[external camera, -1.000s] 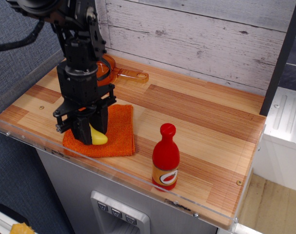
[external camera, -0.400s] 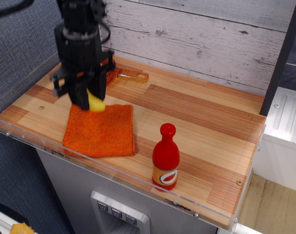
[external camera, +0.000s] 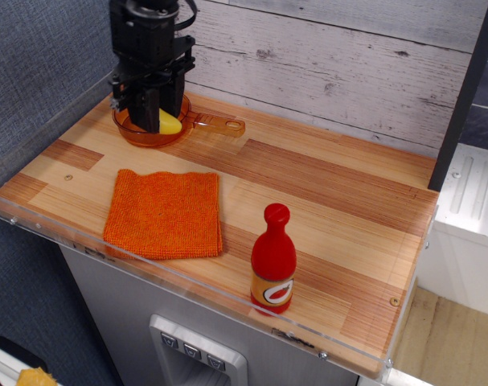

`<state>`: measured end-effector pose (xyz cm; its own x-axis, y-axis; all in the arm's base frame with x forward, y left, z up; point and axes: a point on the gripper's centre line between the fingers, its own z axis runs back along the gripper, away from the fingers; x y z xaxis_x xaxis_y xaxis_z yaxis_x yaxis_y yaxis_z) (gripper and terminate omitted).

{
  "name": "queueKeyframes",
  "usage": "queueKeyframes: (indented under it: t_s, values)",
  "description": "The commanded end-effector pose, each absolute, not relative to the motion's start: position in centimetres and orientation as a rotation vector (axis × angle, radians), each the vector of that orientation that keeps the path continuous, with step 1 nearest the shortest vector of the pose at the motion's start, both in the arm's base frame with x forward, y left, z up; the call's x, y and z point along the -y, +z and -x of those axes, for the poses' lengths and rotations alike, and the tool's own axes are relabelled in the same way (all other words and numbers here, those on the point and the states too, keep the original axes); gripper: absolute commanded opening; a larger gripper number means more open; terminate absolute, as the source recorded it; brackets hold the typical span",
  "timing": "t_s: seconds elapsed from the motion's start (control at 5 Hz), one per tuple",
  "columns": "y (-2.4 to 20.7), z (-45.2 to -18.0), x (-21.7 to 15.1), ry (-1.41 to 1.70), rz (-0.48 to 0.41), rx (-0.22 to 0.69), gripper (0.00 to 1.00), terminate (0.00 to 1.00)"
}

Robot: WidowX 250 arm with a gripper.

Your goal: Put the banana in the bowl.

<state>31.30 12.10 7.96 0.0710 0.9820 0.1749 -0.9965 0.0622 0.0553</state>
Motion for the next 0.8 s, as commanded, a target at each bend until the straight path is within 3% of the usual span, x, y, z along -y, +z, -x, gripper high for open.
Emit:
queueKeyframes:
  t_s: [0.0, 0.6]
  values:
    - [8.6, -35.7, -16.0, 1.579, -0.155, 0.159, 0.00, 0.00]
    - [6.2, -36.8, -17.8, 1.595, -0.212, 0.140, 0.00, 0.00]
